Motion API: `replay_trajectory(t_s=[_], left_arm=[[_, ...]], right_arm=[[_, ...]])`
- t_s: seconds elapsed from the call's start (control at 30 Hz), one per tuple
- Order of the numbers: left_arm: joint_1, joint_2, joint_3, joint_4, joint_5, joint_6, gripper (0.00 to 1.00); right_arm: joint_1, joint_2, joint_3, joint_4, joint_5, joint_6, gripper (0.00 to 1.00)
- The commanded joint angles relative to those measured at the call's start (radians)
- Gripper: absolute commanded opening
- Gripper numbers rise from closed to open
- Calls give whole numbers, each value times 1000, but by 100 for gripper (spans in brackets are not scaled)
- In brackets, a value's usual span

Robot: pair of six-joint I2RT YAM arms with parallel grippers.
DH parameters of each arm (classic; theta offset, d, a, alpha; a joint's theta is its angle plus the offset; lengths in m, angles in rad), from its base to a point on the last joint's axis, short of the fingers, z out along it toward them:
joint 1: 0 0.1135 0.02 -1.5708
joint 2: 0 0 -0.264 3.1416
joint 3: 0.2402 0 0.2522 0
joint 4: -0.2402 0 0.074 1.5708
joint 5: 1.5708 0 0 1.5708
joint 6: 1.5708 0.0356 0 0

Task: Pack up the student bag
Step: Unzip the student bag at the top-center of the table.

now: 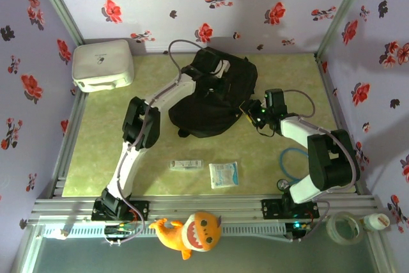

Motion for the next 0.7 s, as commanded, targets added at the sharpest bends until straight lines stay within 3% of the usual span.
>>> replay_trajectory(t_s=[0.0, 0.2, 0.37, 0.5, 0.67], left_arm=[[19, -55, -35, 43, 59, -27, 18], [25, -43, -28, 36, 59, -24, 8], [25, -20, 3, 18, 59, -15, 6], [25, -5, 21, 9, 64, -9, 20], [25, 24, 53, -7, 68, -9, 22]], right_arm=[[-4, 5, 13, -15, 22, -10, 49], [-4, 6, 16, -16, 22, -10, 49], [-3, 3, 17, -19, 23, -13, 49], [-3, 2, 17, -19, 26, -15, 48], [-3, 6, 19, -19, 24, -17, 48]])
